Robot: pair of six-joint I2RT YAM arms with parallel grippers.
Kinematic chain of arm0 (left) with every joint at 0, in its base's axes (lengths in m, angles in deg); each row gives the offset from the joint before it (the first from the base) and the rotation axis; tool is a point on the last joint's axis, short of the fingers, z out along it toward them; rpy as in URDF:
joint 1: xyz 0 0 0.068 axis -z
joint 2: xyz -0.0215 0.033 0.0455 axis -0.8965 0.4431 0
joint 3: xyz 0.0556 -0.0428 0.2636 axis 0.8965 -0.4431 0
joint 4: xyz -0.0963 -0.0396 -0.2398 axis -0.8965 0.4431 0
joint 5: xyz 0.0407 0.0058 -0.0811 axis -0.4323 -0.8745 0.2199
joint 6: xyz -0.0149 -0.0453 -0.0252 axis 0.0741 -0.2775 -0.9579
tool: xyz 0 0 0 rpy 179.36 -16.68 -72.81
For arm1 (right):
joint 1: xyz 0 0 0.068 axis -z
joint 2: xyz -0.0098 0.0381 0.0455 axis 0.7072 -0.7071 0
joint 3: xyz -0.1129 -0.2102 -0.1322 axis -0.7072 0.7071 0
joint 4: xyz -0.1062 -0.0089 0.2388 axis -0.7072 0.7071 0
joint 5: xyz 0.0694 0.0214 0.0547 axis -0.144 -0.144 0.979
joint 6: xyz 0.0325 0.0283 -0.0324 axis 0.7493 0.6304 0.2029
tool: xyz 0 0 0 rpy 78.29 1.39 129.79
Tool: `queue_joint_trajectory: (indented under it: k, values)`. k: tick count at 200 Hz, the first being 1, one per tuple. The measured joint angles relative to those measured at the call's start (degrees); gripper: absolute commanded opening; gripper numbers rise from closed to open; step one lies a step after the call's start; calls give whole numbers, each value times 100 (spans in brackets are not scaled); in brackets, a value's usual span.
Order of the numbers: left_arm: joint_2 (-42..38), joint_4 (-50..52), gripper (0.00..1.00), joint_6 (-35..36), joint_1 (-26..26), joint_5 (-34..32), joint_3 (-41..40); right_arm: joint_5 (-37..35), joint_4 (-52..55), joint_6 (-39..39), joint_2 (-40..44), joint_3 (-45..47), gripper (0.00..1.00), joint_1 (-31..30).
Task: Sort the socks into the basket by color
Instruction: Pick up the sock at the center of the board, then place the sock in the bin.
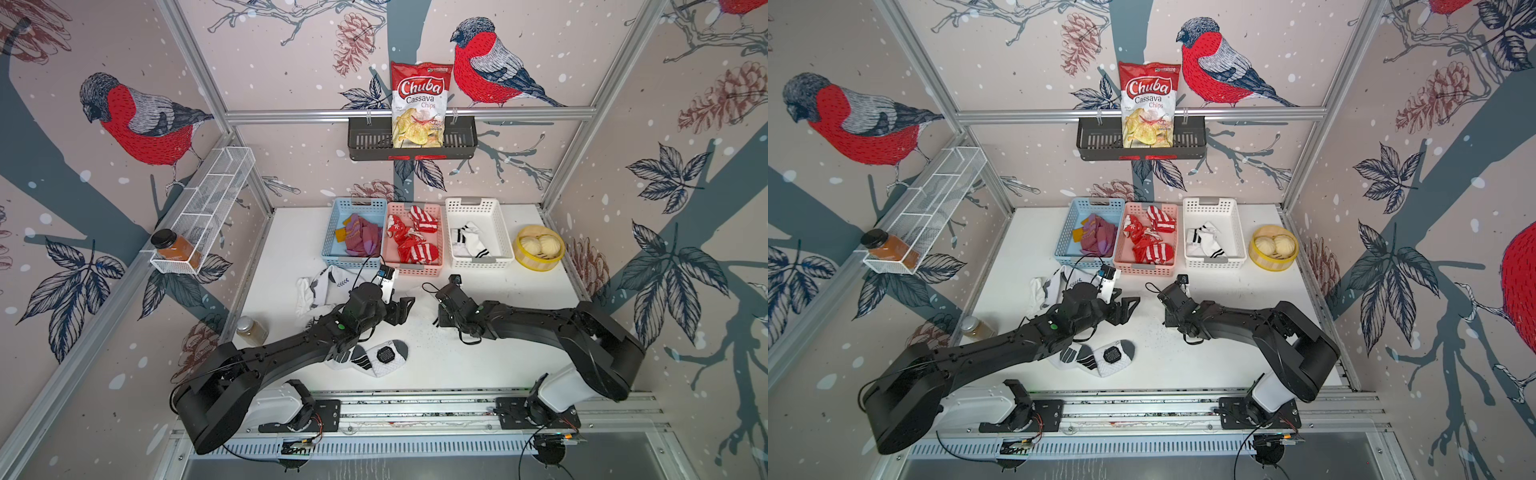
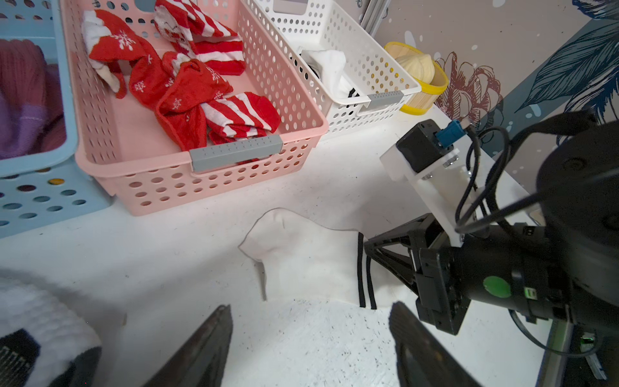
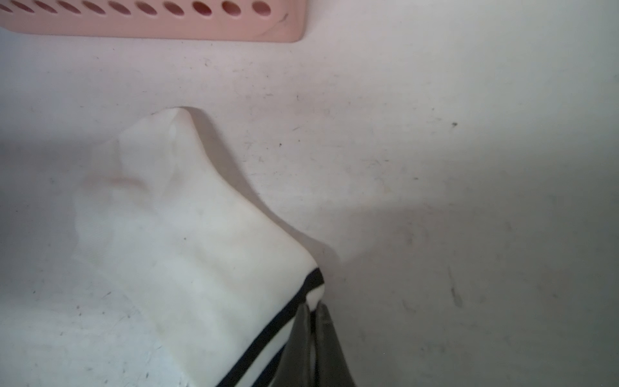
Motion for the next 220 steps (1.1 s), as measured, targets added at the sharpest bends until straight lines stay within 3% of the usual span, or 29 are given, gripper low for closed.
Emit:
queue_joint_trajectory:
  k: [66, 141, 173, 220]
  values:
    - [-70, 39, 77, 81, 0, -98, 76, -177, 411, -195, 625, -538, 5, 109]
    - [114, -70, 79, 297, 0, 142, 612, -286, 887, -1119, 1397, -1707, 7, 1405]
    - [470, -55, 79, 343, 0, 404, 1137, -229, 916, -1532, 1244, -2347, 8, 2013]
    - [699, -186, 80, 439, 0, 855, 1357, 44, 811, -1821, 352, -3211, 11, 2892]
